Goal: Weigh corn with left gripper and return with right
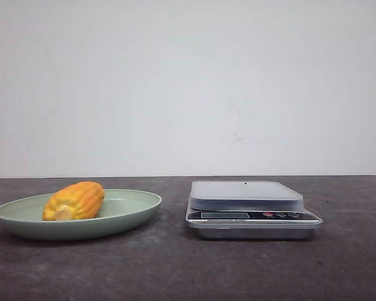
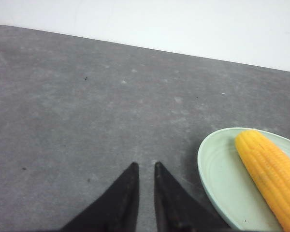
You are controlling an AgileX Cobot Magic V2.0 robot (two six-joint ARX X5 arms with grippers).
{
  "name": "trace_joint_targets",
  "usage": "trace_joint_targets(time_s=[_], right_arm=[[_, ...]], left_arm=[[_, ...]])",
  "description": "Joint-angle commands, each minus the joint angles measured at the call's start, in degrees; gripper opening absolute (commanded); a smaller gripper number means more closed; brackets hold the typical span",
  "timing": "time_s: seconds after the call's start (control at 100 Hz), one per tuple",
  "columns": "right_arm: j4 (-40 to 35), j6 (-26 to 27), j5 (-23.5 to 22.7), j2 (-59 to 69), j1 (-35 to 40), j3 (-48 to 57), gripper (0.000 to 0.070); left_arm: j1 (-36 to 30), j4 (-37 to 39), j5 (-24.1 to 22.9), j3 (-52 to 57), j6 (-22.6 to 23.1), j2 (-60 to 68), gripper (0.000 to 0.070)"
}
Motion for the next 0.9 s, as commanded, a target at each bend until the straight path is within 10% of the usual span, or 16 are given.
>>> trace_joint_targets(time_s=[0.0,0.89], right_arm=[[0.7,0.6,0.0,-0.2,0.1,-0.3,0.0012],[0.9,-0.3,1.7,-0.2,0.1,-0.3,0.0012]], left_arm=[[-0.1,-0.2,0.2,-0.8,0.5,0.0,0.0010],[-0.1,-0.2,0.2,-0.8,0.5,0.0,0.0010]])
